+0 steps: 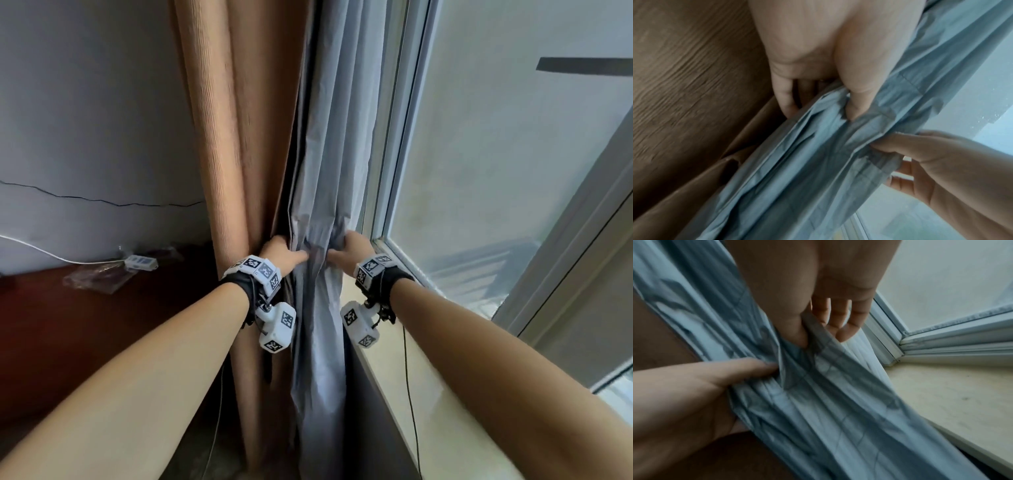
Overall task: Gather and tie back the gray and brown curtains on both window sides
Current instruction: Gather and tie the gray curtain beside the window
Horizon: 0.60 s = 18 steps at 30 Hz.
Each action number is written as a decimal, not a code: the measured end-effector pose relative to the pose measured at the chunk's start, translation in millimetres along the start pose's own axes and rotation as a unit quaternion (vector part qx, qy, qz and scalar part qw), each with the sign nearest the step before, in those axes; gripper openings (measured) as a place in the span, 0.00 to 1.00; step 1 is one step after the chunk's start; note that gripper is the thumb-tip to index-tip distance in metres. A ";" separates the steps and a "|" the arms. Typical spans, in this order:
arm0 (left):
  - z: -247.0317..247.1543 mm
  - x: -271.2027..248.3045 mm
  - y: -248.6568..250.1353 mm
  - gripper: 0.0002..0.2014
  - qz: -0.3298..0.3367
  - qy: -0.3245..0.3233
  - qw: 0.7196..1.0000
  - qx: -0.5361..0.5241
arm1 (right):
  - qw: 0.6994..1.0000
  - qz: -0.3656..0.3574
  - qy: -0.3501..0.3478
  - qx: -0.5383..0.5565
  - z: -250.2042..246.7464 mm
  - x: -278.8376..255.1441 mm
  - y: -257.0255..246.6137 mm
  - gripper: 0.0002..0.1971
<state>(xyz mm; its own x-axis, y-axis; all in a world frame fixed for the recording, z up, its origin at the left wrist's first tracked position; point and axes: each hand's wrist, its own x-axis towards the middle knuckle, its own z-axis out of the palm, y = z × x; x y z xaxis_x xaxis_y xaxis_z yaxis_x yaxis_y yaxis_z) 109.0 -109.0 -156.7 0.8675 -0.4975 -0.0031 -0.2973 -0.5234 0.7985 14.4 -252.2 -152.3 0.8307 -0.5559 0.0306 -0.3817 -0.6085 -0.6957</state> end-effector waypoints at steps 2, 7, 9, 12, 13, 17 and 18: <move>9.0 -6.6 0.9 0.19 -0.026 0.049 0.998 0.031 | 0.999 -0.023 0.032 -0.019 6.6 -7.7 4.9 0.07; 28.7 -14.8 0.8 0.16 -0.009 0.043 0.999 -0.017 | 0.993 -0.098 0.061 -0.006 12.3 -31.7 10.2 0.12; 32.0 -19.2 -0.3 0.20 0.019 -0.031 0.999 -0.035 | 0.990 -0.131 0.046 -0.013 10.3 -36.8 10.5 0.14; 37.9 -29.6 1.0 0.28 0.061 -0.138 0.988 -0.017 | 0.991 -0.136 0.009 0.006 1.6 -46.7 8.6 0.15; 41.2 -30.2 -2.1 0.35 0.066 -0.150 0.986 -0.018 | 0.991 -0.132 -0.018 0.011 -1.4 -50.7 7.0 0.14; 49.2 -31.5 -7.3 0.45 0.049 -0.098 0.994 -0.030 | 0.971 -0.130 -0.151 0.135 -9.7 -57.0 8.2 0.17; 46.9 -36.0 -4.8 0.42 0.030 -0.070 0.997 -0.028 | 0.961 -0.110 -0.171 0.189 -10.1 -56.1 11.9 0.17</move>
<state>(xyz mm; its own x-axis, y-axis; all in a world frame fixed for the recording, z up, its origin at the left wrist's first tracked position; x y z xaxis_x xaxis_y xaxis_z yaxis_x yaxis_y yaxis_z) 60.5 -121.0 -188.6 0.7841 -0.6196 -0.0355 -0.3207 -0.4534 0.8316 -40.9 -234.1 -155.1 0.9837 -0.1794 0.0132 -0.0617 -0.4055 -0.9120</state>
